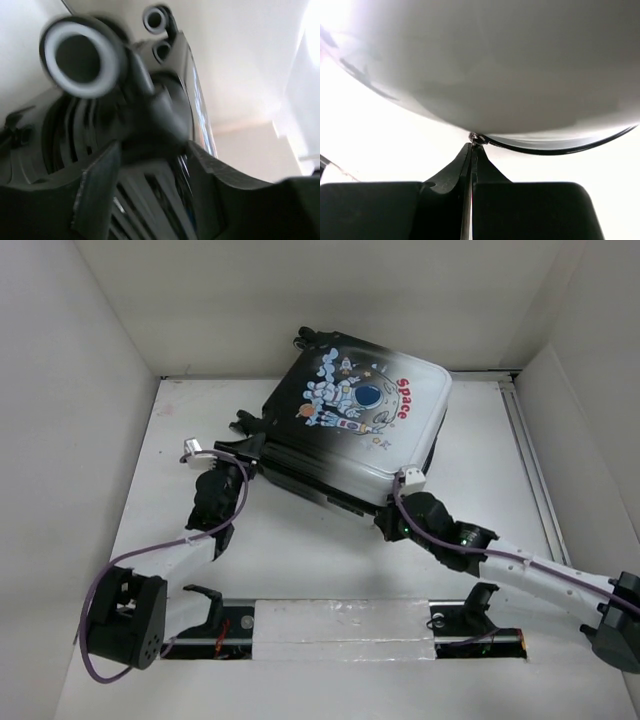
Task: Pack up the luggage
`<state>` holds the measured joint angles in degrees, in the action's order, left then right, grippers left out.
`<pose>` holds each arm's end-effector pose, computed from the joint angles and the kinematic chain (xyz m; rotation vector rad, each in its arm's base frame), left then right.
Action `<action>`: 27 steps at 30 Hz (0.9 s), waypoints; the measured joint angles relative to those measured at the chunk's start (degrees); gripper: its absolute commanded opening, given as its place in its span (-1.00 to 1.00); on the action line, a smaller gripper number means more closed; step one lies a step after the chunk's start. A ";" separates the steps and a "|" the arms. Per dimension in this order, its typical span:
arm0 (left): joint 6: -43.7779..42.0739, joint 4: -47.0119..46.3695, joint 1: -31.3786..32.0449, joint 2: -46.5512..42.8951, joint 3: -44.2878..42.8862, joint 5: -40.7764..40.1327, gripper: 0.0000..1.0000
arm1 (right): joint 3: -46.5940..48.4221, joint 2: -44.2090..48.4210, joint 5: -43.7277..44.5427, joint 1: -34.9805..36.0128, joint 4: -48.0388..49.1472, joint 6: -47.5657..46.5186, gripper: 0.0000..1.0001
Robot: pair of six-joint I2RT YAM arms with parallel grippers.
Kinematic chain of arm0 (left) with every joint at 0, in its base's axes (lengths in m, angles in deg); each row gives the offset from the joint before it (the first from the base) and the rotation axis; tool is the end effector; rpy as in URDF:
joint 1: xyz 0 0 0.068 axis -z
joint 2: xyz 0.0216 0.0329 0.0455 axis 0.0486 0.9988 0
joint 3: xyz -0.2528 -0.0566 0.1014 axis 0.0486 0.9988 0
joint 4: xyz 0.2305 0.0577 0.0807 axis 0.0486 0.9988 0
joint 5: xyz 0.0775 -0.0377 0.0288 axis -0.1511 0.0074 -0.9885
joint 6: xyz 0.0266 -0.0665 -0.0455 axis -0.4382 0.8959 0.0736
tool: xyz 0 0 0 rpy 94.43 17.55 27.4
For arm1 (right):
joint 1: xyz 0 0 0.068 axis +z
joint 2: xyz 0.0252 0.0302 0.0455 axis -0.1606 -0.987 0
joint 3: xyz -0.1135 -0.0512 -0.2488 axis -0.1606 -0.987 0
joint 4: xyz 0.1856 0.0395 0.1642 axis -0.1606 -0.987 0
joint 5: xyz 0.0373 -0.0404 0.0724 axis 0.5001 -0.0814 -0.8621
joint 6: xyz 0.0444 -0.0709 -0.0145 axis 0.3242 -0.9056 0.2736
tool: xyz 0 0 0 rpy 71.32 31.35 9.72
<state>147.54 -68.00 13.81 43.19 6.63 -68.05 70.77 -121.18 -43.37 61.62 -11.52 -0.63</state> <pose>0.2534 -0.0657 0.2610 -0.7451 1.3062 -1.1166 0.1517 0.1672 0.2230 -0.2677 2.1449 0.5997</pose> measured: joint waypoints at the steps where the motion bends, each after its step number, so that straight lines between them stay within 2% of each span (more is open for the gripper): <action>1: -0.50 0.07 0.31 -0.52 0.17 0.68 -1.00 | 0.31 -0.02 0.31 -0.31 -0.50 -0.04 -1.00; 7: -1.49 0.46 4.81 -2.32 0.66 10.56 -1.00 | 4.28 -1.27 1.64 -2.19 -5.73 -1.62 -1.00; 11: -3.08 3.54 4.90 -5.31 1.01 12.15 -1.00 | 4.31 2.91 -3.50 -10.73 -10.64 -3.82 -1.00; 12: -3.80 5.42 4.92 -6.73 0.98 11.34 -0.51 | 4.31 4.00 -4.24 -13.31 -11.91 -4.46 -1.00; 14: -5.99 10.80 4.52 -9.86 0.07 9.57 0.31 | 4.31 5.49 -5.35 -17.25 -13.64 -5.20 -1.00; 15: -6.95 13.68 3.91 -11.41 -1.11 8.13 0.97 | 4.31 5.95 -5.53 -18.36 -14.16 -5.68 -1.00; 18: -8.15 19.17 1.68 -13.33 -5.64 4.83 0.98 | 2.84 7.34 -6.91 -19.32 -13.60 -6.12 -1.00; 21: -7.89 20.13 -1.60 -12.22 -8.87 4.42 0.98 | 0.55 9.44 -7.65 -19.34 -12.09 -6.12 -1.00; 27: -5.84 19.89 -4.35 -0.35 -11.10 8.28 0.98 | -1.75 11.50 -9.68 -19.32 -9.79 -6.16 -1.00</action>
<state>141.71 -48.11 9.46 42.84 -4.47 -59.76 69.02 -109.68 -53.05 42.30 -21.32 -6.79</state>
